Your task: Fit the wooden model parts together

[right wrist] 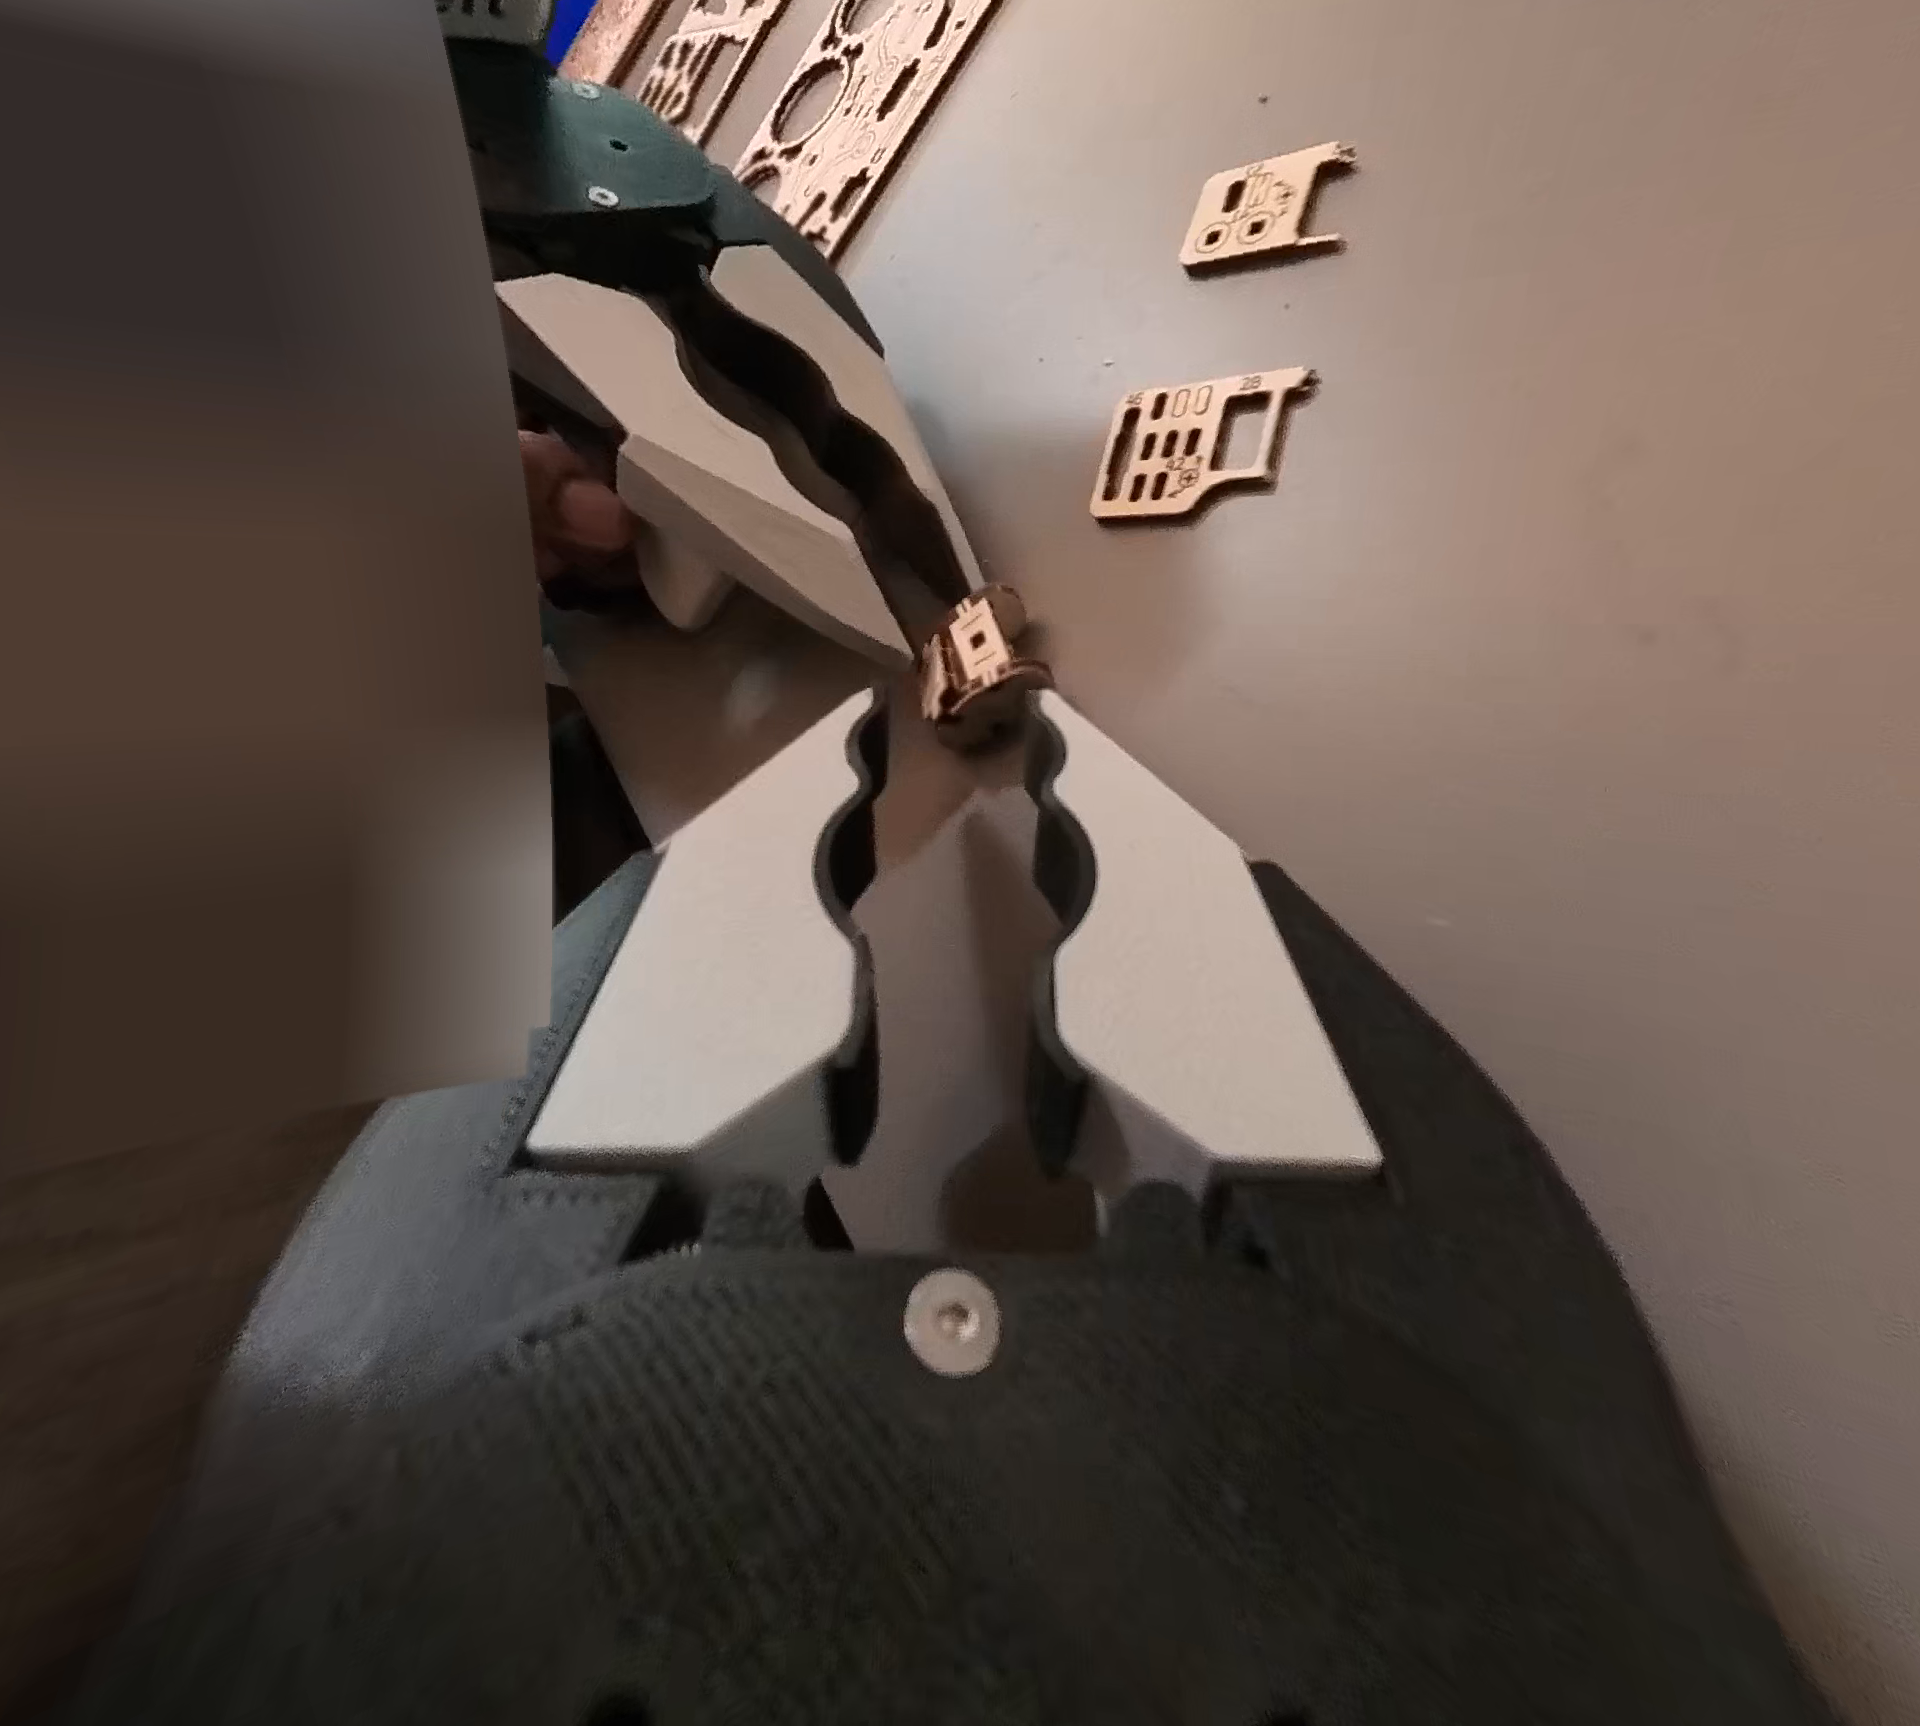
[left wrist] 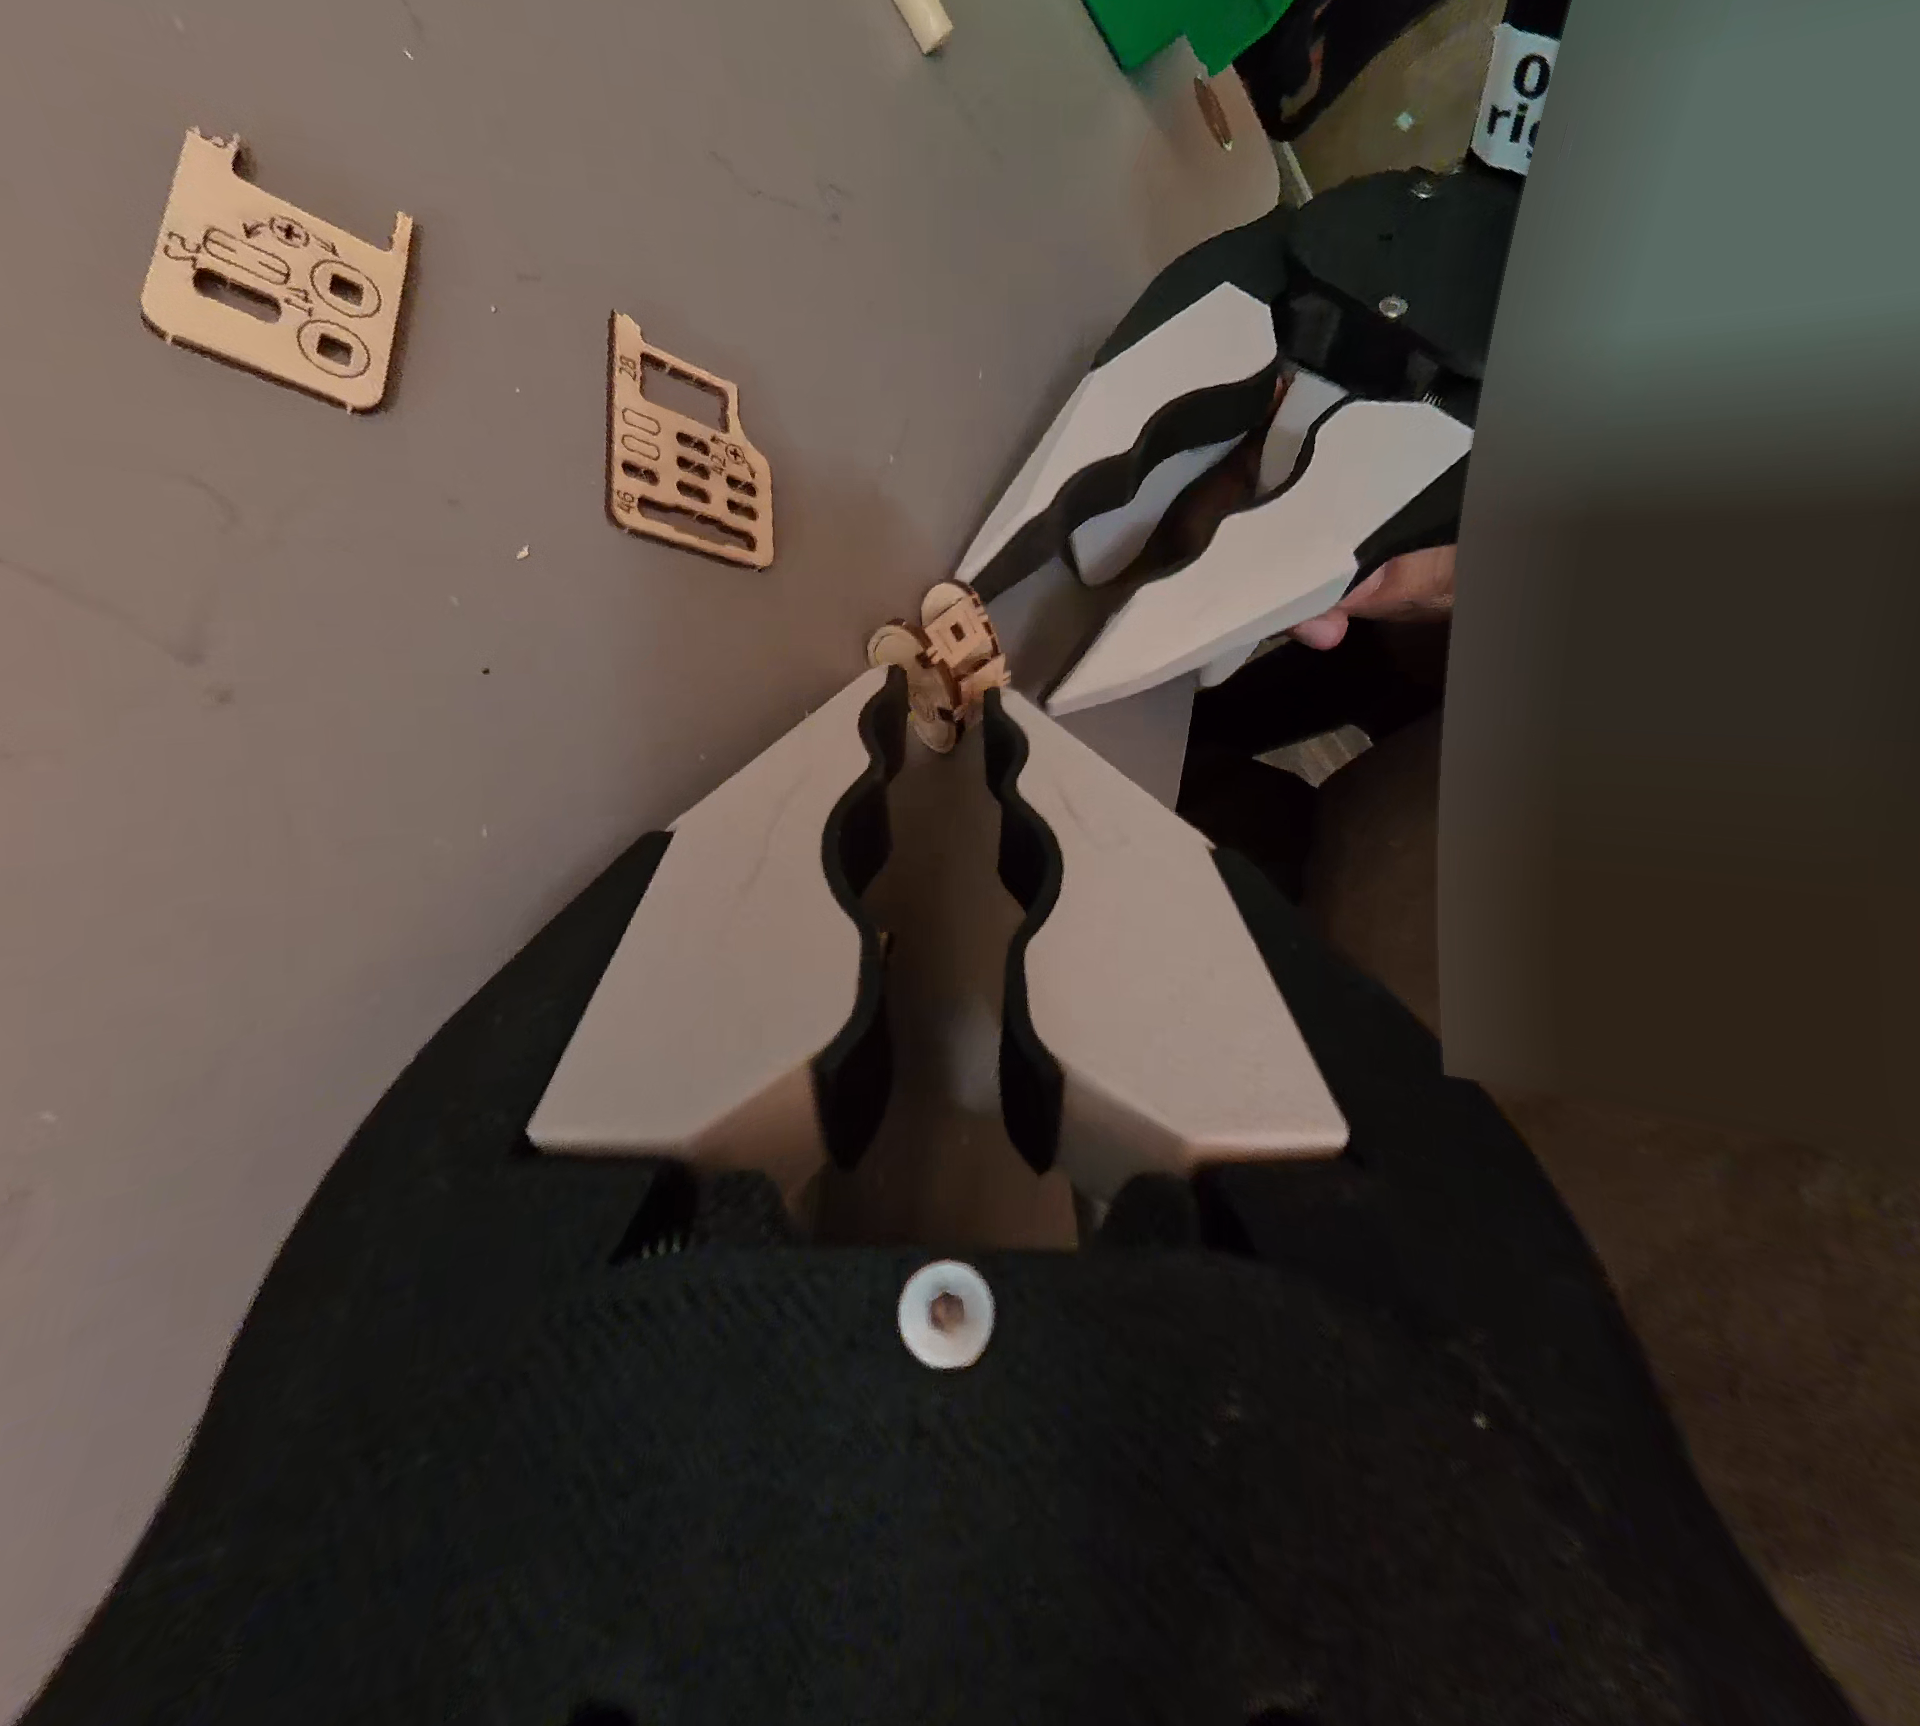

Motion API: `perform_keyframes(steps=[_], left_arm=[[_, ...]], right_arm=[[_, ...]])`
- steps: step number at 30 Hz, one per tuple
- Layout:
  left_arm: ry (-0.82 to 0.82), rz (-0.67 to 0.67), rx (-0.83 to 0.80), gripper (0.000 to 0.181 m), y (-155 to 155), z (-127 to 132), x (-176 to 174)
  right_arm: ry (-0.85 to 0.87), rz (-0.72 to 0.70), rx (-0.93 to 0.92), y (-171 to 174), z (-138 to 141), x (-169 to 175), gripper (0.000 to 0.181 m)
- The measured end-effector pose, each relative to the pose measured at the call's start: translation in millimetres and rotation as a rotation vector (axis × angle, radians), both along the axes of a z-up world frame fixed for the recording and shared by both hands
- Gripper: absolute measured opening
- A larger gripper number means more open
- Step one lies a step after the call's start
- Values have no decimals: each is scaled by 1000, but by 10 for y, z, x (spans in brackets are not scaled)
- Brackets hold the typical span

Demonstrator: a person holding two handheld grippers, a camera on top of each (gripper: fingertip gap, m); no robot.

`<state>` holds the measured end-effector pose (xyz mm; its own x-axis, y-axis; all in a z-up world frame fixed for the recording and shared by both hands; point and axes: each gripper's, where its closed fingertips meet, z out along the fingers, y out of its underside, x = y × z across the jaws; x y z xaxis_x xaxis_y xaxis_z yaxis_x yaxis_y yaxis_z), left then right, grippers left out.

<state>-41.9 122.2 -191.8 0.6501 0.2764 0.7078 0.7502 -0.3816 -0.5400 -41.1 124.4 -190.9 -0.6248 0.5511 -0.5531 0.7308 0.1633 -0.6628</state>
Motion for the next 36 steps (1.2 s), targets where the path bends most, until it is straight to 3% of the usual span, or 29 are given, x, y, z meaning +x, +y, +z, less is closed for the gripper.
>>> perform_keyframes(steps=[12, 36], left_arm=[[39, 11, -26, 11, 3, -23, -22], [49, 16, -39, 10, -2, -28, -31]], right_arm=[[11, -9, 52, 0, -49, -16, 12], [-45, -15, 12, -14, -51, -17, 8]])
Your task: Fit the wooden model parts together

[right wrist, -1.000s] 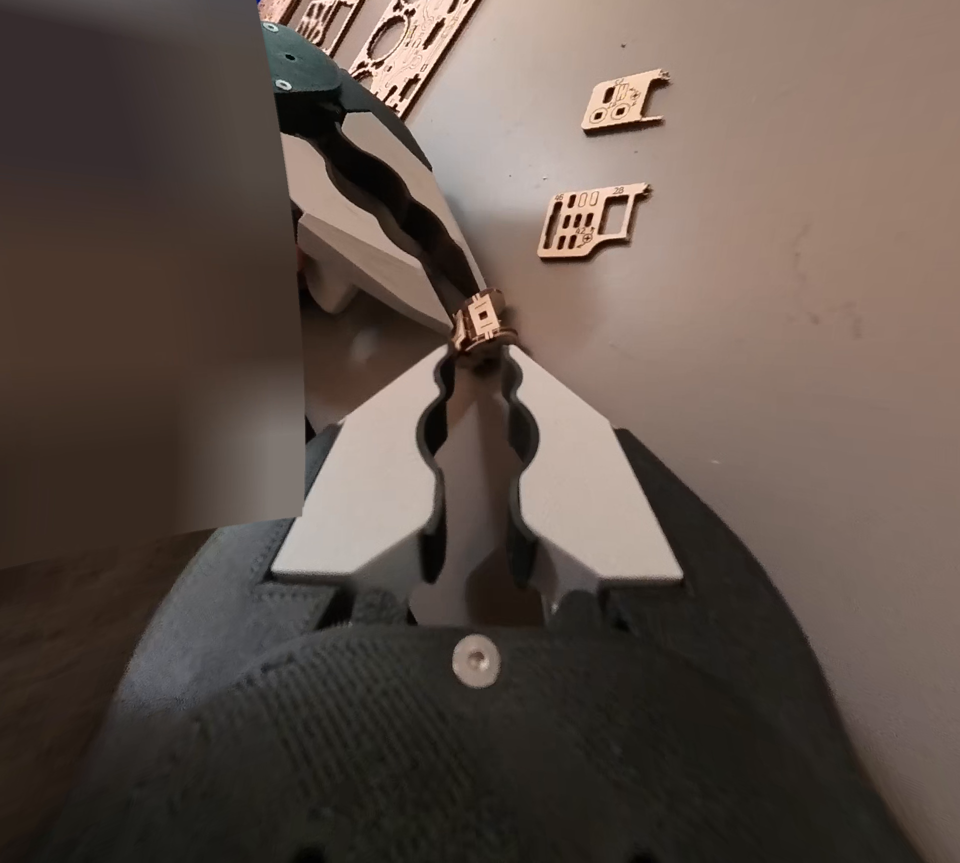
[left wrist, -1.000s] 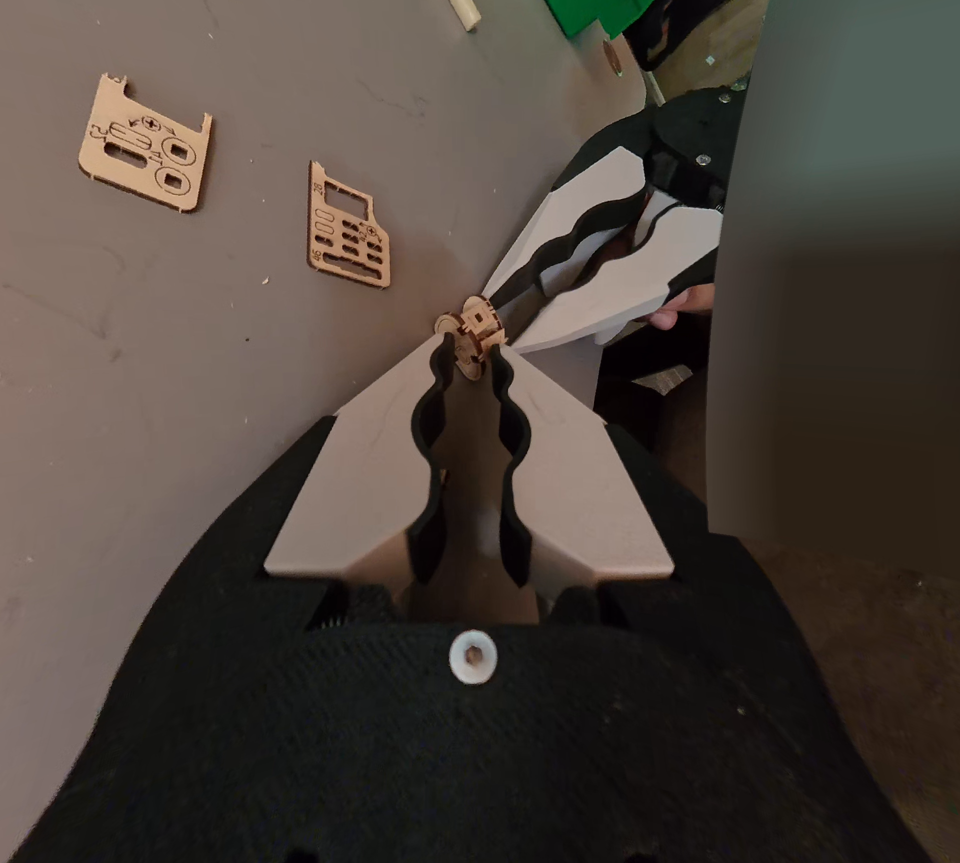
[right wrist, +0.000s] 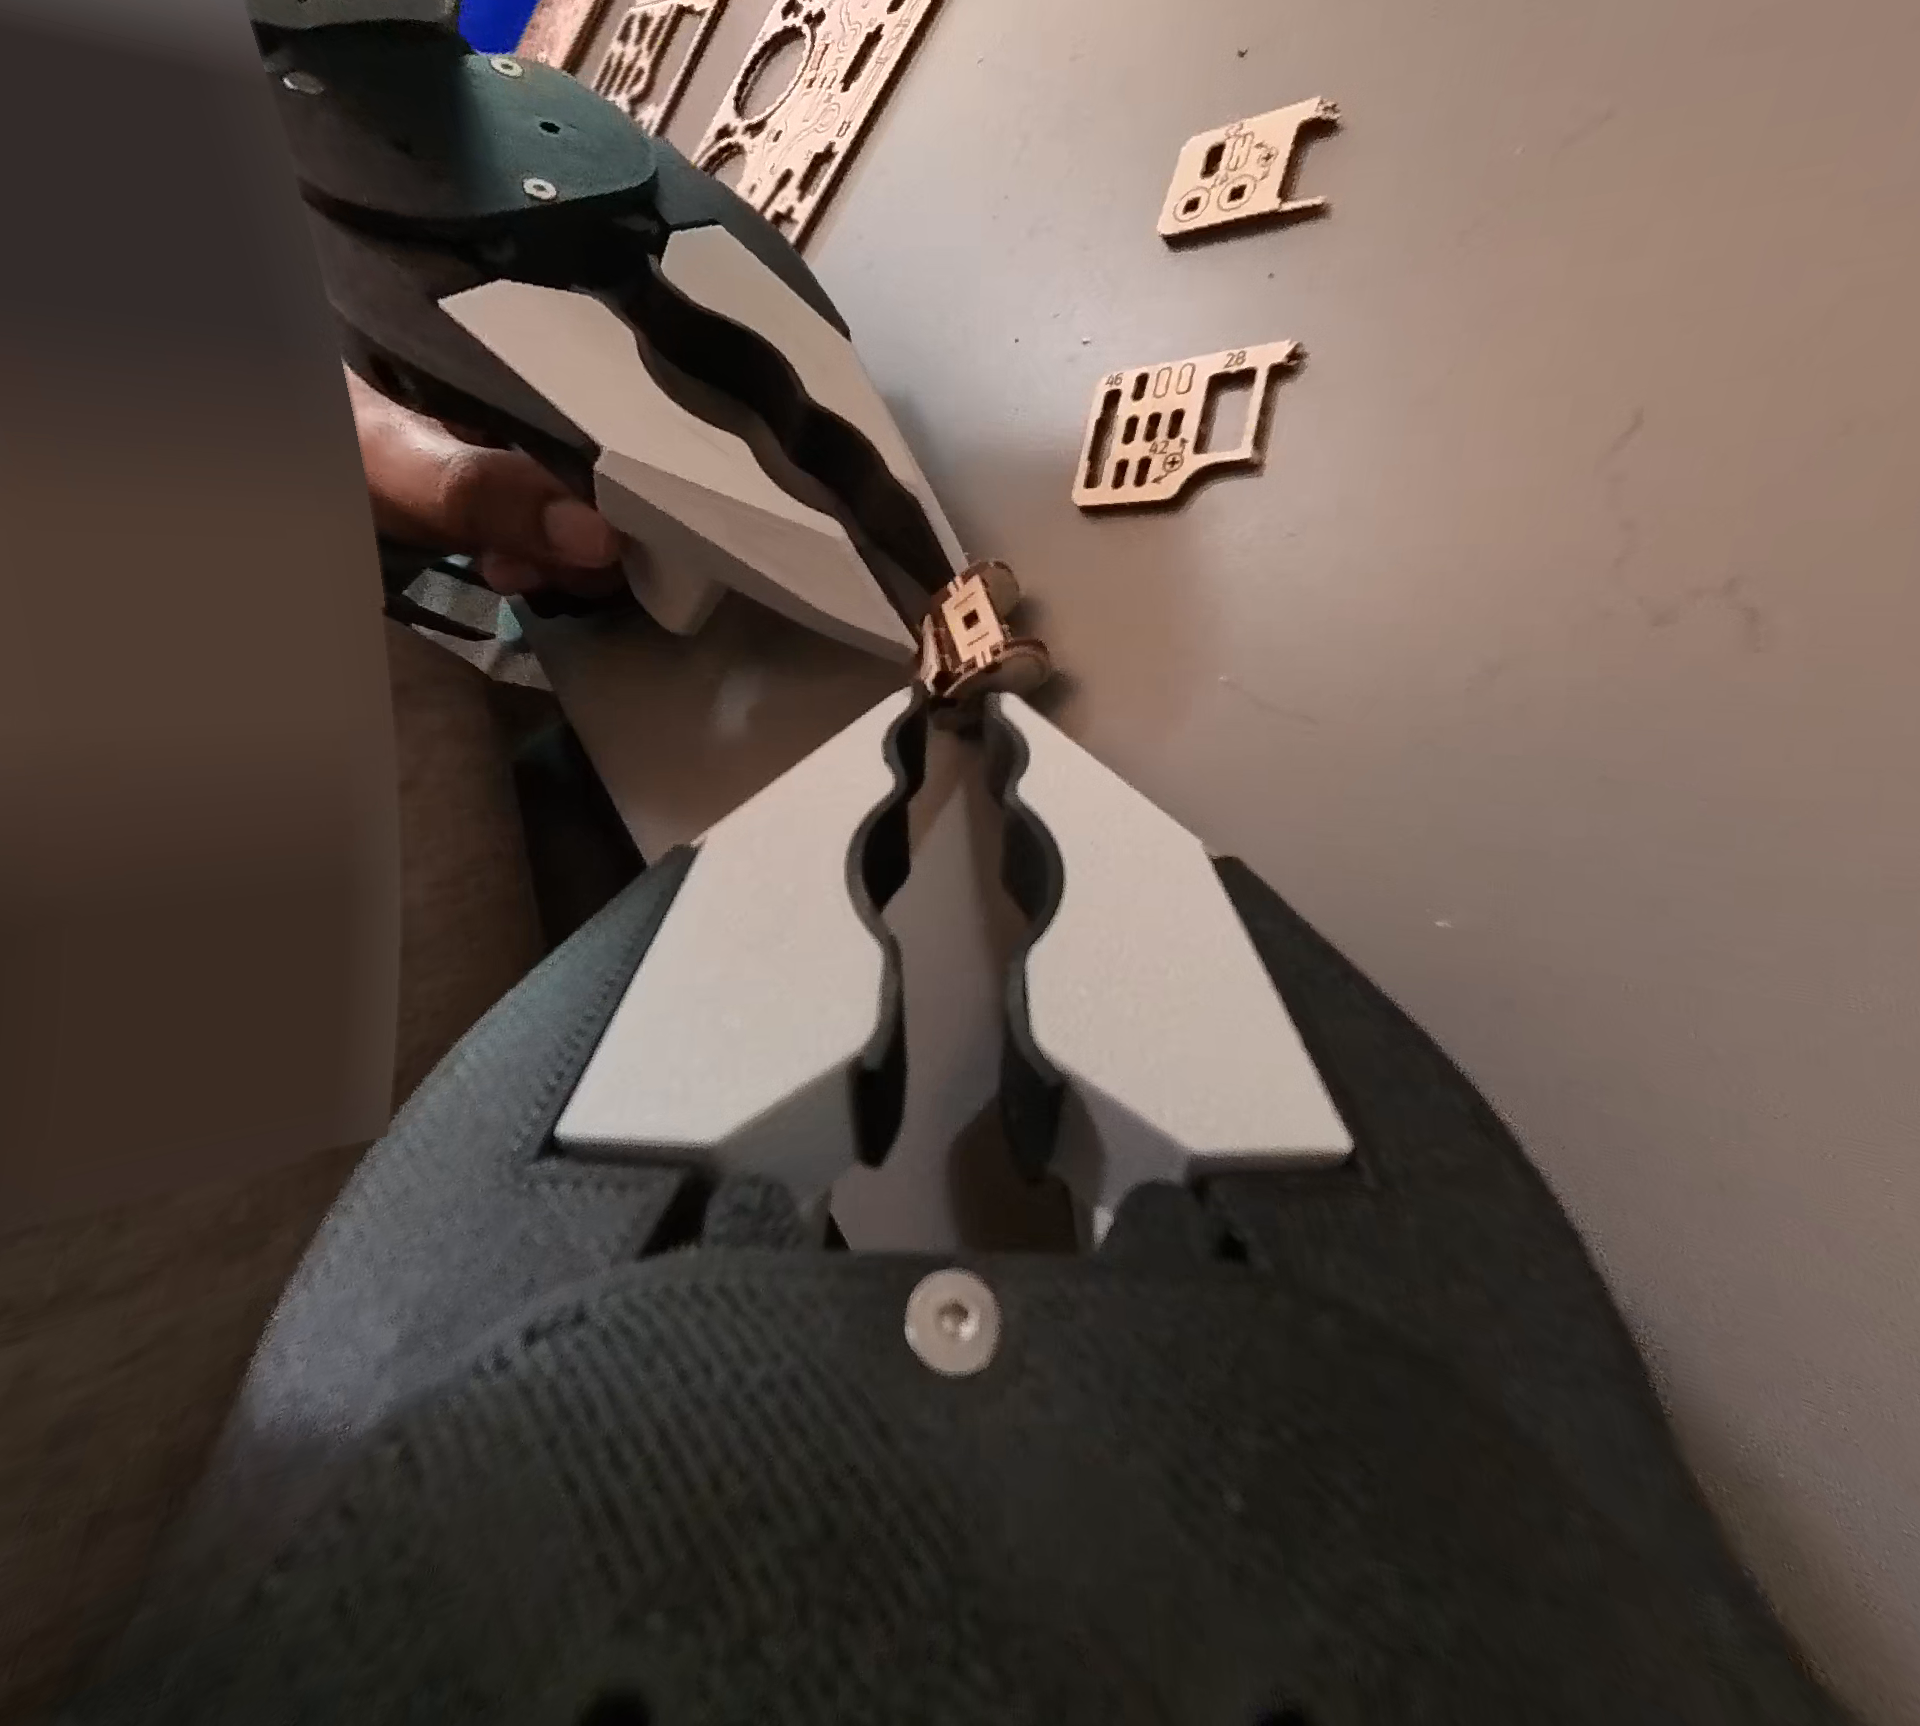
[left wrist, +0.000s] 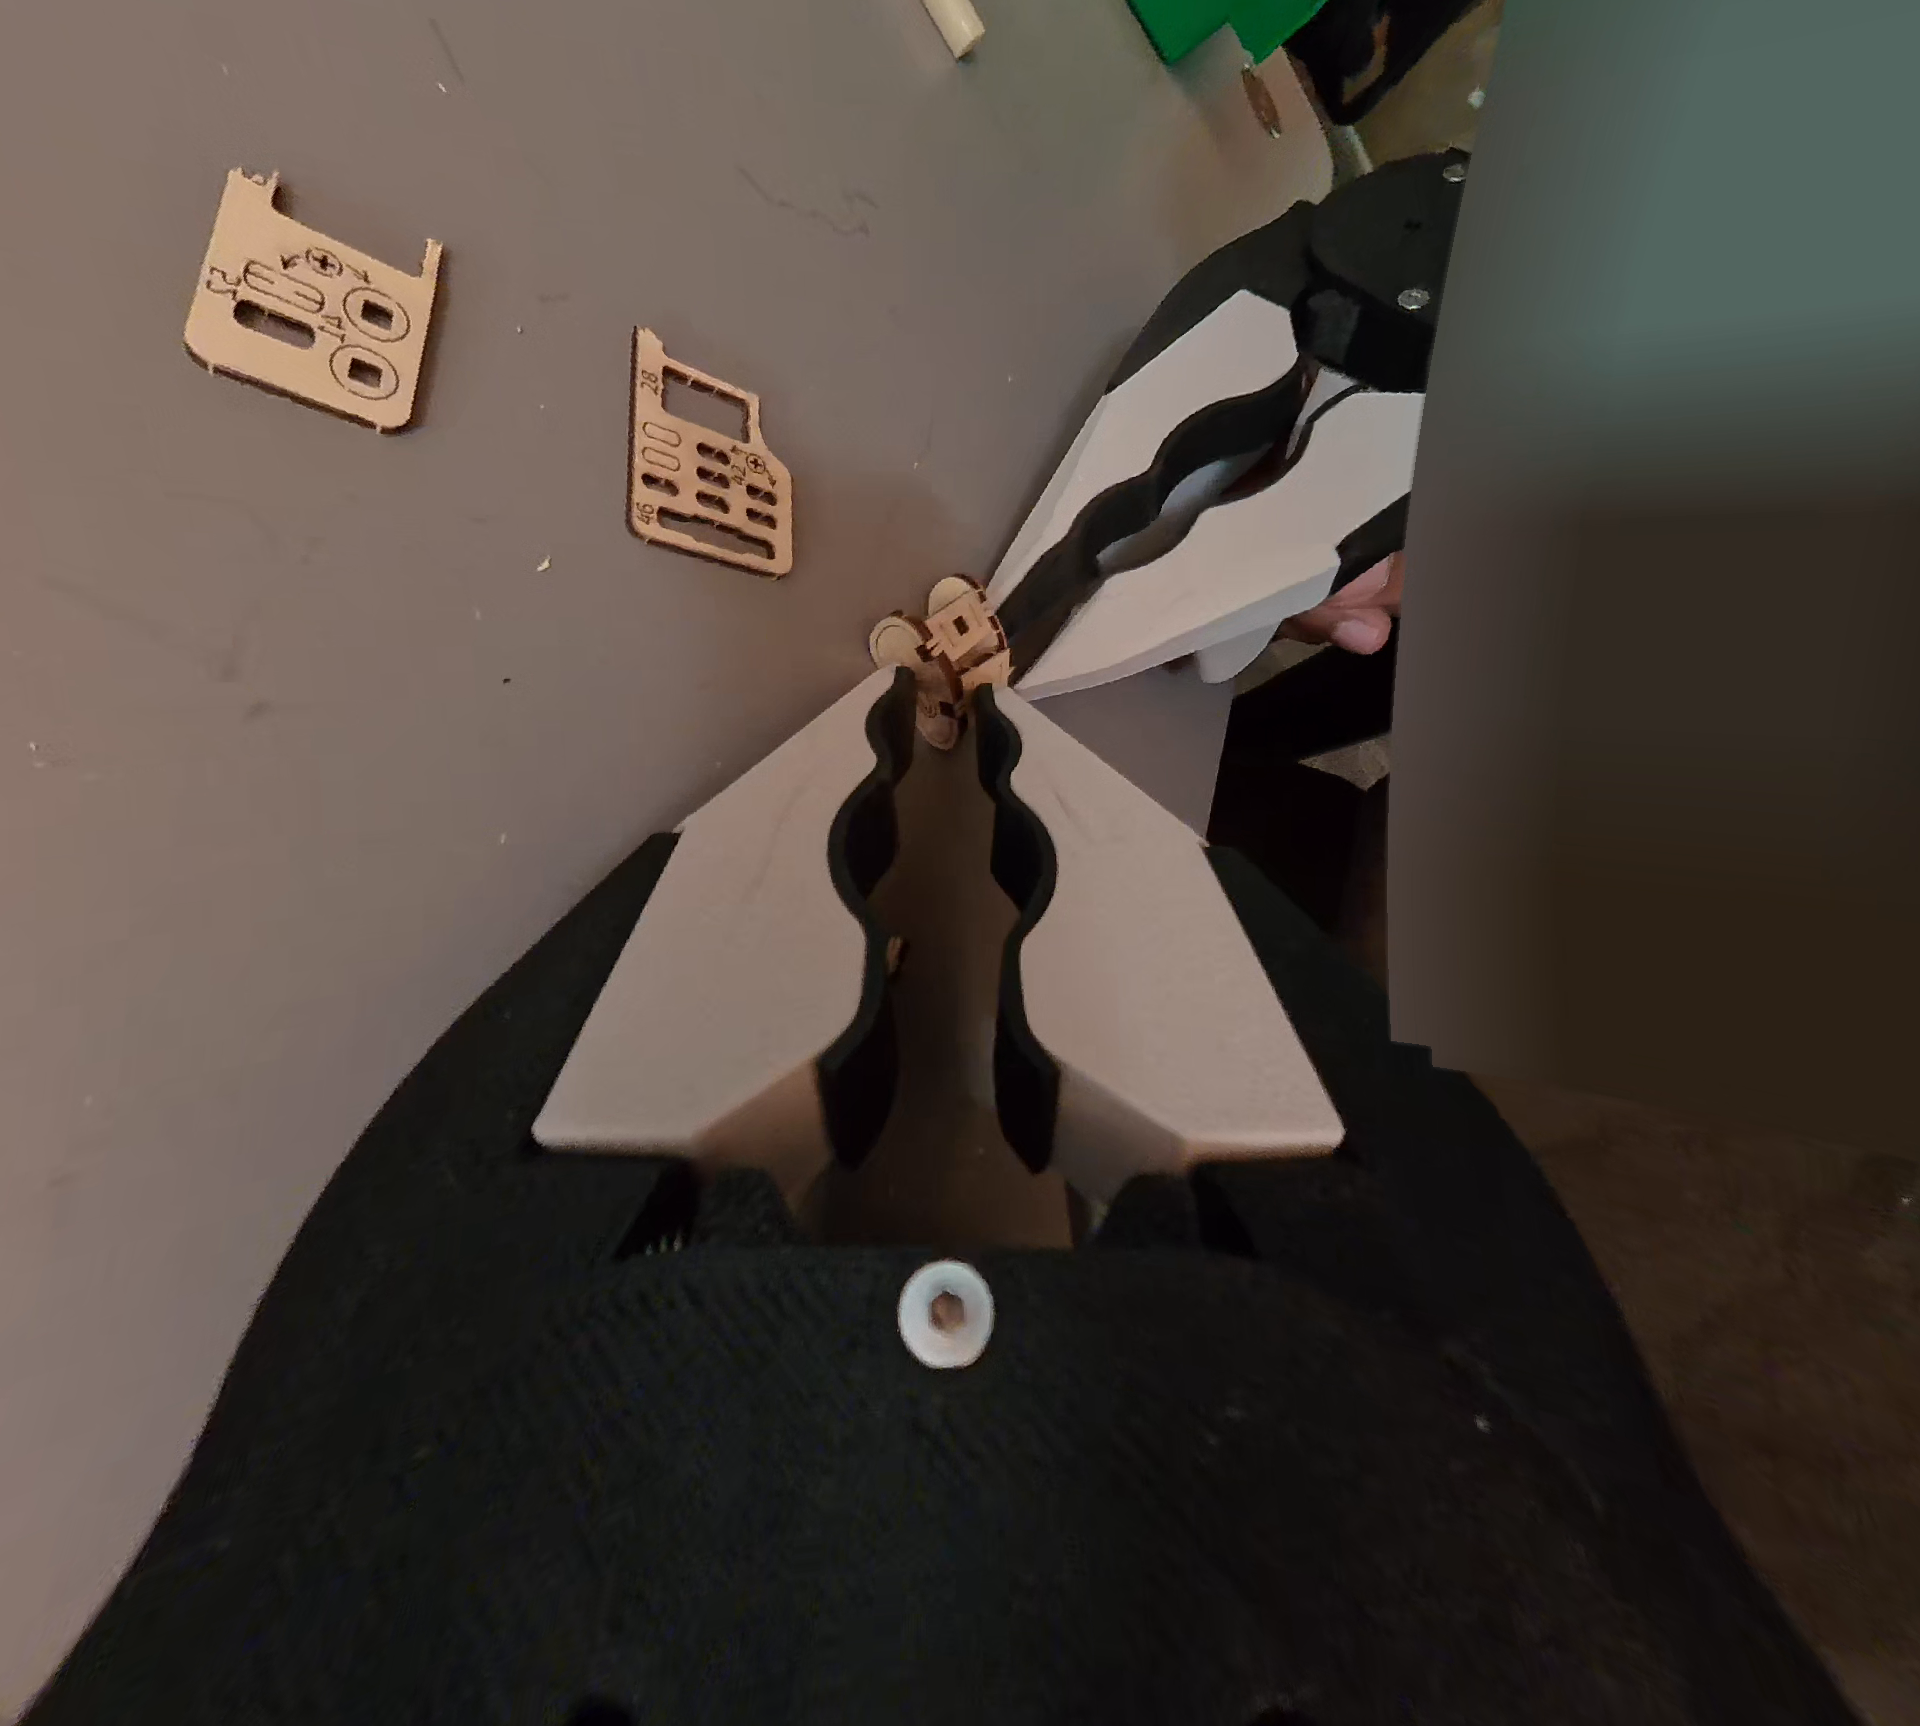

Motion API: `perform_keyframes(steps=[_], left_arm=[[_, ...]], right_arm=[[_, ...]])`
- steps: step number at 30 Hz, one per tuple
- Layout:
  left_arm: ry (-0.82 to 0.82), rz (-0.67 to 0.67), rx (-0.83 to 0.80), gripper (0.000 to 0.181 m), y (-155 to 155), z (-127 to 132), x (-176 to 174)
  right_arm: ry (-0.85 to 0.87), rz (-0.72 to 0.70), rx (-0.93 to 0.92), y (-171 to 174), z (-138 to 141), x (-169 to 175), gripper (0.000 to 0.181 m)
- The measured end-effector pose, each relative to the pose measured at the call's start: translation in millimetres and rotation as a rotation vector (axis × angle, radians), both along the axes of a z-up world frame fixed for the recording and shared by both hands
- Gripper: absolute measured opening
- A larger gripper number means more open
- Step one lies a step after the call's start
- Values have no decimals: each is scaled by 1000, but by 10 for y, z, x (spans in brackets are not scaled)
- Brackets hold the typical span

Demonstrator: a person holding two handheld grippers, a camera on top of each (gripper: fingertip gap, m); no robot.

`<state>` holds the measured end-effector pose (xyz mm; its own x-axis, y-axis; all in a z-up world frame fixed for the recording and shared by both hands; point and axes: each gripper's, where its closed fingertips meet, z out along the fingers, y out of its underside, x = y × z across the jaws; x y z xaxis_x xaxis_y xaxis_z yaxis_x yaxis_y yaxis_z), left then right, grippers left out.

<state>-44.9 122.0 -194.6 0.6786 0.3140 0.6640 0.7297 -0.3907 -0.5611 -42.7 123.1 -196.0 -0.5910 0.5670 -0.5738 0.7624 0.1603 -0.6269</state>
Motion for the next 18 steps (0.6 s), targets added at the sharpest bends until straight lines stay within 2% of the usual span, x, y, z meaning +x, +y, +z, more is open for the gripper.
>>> perform_keyframes(steps=[12, 18], left_arm=[[-29, -3, 11, 9, 0, 6, 0], [-45, -11, 22, 8, 2, 10, 11]], right_arm=[[-34, 15, -38, -2, 8, 23, 7], [15, -14, -61, 87, 83, -58, 27]])
